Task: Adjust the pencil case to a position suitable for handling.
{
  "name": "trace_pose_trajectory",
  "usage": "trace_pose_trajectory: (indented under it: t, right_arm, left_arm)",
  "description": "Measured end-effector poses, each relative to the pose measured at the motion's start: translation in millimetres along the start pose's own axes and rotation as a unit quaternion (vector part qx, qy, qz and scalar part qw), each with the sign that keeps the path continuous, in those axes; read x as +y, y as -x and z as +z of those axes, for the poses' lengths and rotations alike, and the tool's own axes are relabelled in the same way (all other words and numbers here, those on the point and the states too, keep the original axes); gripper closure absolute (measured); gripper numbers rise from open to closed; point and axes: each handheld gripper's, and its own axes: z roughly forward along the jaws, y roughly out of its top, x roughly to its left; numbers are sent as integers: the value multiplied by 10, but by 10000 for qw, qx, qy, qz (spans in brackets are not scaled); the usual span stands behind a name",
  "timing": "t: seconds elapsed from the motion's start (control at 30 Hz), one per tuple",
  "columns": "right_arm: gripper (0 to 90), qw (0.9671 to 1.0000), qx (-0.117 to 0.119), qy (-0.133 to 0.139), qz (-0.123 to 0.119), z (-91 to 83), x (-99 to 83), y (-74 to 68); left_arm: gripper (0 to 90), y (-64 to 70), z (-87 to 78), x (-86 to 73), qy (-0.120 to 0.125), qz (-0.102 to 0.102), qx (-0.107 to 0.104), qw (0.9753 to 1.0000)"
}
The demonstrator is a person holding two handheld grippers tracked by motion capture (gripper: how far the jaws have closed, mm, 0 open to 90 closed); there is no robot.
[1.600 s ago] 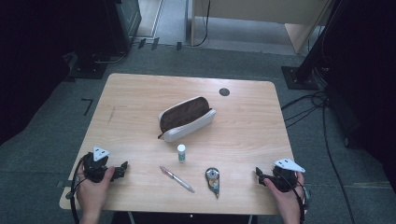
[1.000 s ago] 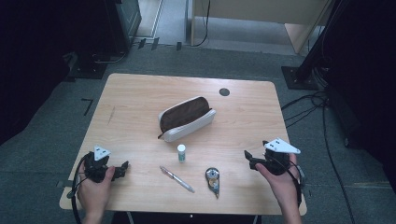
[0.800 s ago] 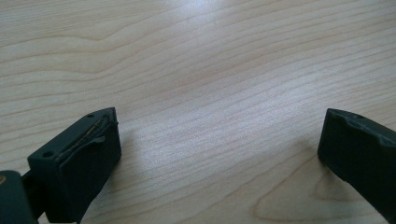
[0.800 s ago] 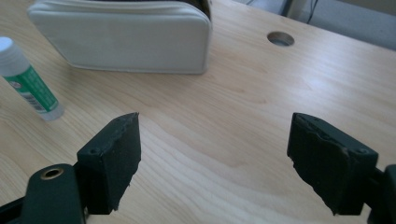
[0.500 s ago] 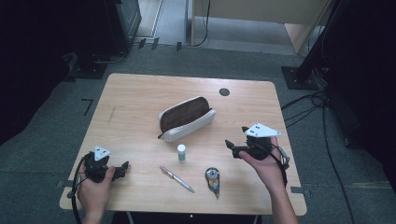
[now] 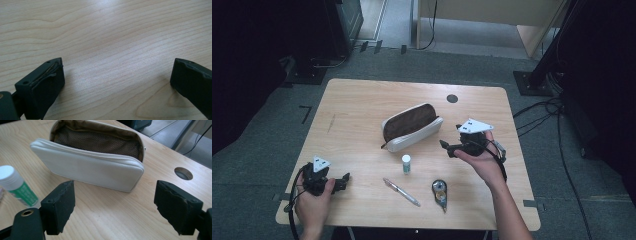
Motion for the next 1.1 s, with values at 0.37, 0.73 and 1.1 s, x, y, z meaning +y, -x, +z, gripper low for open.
trace_pose_trajectory:
  t: [0.37,0.73,1.1]
  right_arm:
    - [145,9994,275,-99,-170,350,63,131]
    - [133,9983,333,-223,-427,730,19,352]
    - [128,9917,451,-302,-1166,935,25,330]
  left_arm:
    - [0,1,1,0,4,0,-3,10000]
    - [0,1,1,0,4,2,-4,10000]
    - [0,7,7,5,10,14,-21,10000]
